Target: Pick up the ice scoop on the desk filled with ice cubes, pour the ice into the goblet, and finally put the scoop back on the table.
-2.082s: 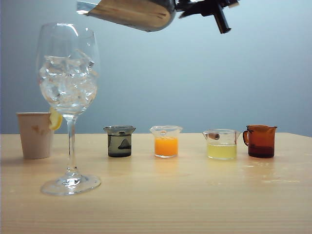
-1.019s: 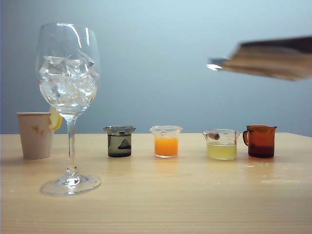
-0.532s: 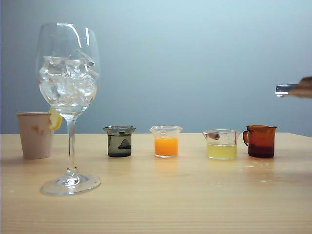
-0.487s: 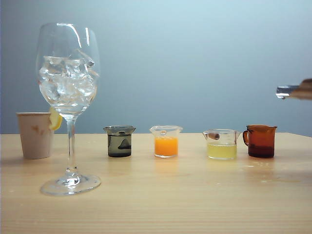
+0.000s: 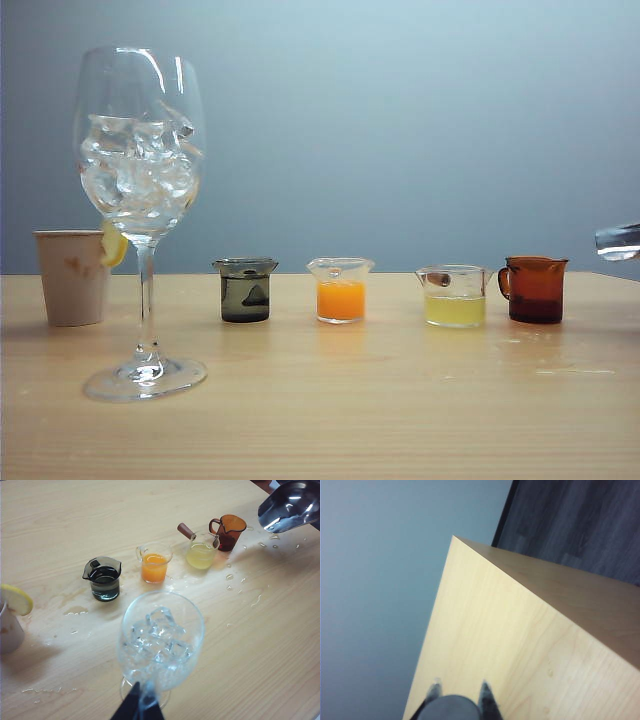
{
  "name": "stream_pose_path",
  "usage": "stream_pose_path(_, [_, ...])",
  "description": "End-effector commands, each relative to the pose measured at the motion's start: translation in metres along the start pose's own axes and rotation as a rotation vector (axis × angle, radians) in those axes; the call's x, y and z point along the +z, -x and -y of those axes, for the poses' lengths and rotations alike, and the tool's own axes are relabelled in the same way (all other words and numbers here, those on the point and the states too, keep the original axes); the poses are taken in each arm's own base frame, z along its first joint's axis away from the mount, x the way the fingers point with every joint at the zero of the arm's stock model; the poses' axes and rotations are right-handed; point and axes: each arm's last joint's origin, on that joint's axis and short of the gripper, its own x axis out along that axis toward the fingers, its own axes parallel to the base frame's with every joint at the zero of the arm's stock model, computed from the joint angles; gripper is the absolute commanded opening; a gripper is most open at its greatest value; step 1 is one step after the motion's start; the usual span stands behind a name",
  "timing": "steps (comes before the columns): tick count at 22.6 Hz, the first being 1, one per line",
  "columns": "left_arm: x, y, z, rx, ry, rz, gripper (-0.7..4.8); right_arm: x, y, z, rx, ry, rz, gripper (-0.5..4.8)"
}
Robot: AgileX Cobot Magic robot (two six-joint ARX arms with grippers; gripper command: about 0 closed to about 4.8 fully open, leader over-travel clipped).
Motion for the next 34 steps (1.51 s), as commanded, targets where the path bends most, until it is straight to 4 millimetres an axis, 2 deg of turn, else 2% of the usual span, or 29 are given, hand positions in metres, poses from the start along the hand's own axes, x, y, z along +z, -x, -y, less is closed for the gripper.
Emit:
stream_pose_path(1, [0.002, 0.002, 0.000, -0.001, -0.005, 0.014, -0.01, 0.007, -0.014, 0.003, 0.006, 0.060, -0.002, -0.05])
stream_pose_path(7, [0.002, 0.002, 0.000, -0.001, -0.005, 0.014, -0.01, 0.005, -0.037, 0.032, -0.011, 0.065, -0.054, -0.04])
stream_pose_path(8, [0.002, 0.002, 0.000, -0.001, -0.005, 0.014, -0.01, 0.004, -0.037, 0.033, -0.017, 0.070, -0.059, 0.21])
stream_pose_path(10, [0.002, 0.002, 0.000, -0.001, -0.005, 0.014, -0.01, 0.004, -0.037, 0.033, -0.019, 0.076, -0.056, 1.49])
stream_pose_path(12, [0.002, 0.002, 0.000, -0.001, -0.005, 0.014, -0.01, 0.005, -0.037, 0.031, -0.007, 0.083, -0.049, 3.09])
stream_pose_path(13, [0.002, 0.002, 0.000, -0.001, -0.005, 0.014, -0.01, 0.006, -0.037, 0.031, 0.000, 0.086, -0.048, 3.61])
stream_pose_path(14, [0.002, 0.002, 0.000, -0.001, -0.005, 0.014, -0.01, 0.006, -0.037, 0.030, 0.004, 0.087, -0.049, 4.07])
stream_pose_path(15, [0.002, 0.002, 0.000, -0.001, -0.005, 0.014, -0.01, 0.006, -0.037, 0.030, 0.005, 0.085, -0.049, 4.26])
stream_pose_path(17, [0.002, 0.002, 0.000, -0.001, -0.005, 0.014, -0.01, 0.005, -0.037, 0.031, 0.006, 0.082, -0.061, 4.32])
stream_pose_path(20, [0.002, 0.002, 0.000, -0.001, -0.005, 0.014, -0.01, 0.007, -0.029, 0.036, -0.056, 0.071, -0.086, 4.26])
stream_pose_path(24, [0.002, 0.002, 0.000, -0.001, -0.005, 0.014, -0.01, 0.018, -0.003, 0.034, -0.089, 0.125, -0.117, 4.26])
stream_pose_path(26, [0.002, 0.002, 0.000, -0.001, -0.005, 0.014, -0.01, 0.021, 0.016, 0.024, -0.083, 0.169, -0.086, 3.44])
stream_pose_path(28, [0.002, 0.001, 0.000, -0.001, -0.005, 0.014, -0.01, 0.019, 0.036, 0.007, -0.045, 0.237, -0.044, 0.11])
stream_pose_path(30, [0.002, 0.002, 0.000, -0.001, -0.005, 0.014, -0.01, 0.014, 0.051, -0.010, -0.010, 0.278, -0.022, -0.06])
stream_pose_path(34, [0.002, 0.002, 0.000, -0.001, -0.005, 0.014, -0.01, -0.019, 0.082, -0.061, 0.084, 0.435, -0.075, -0.06])
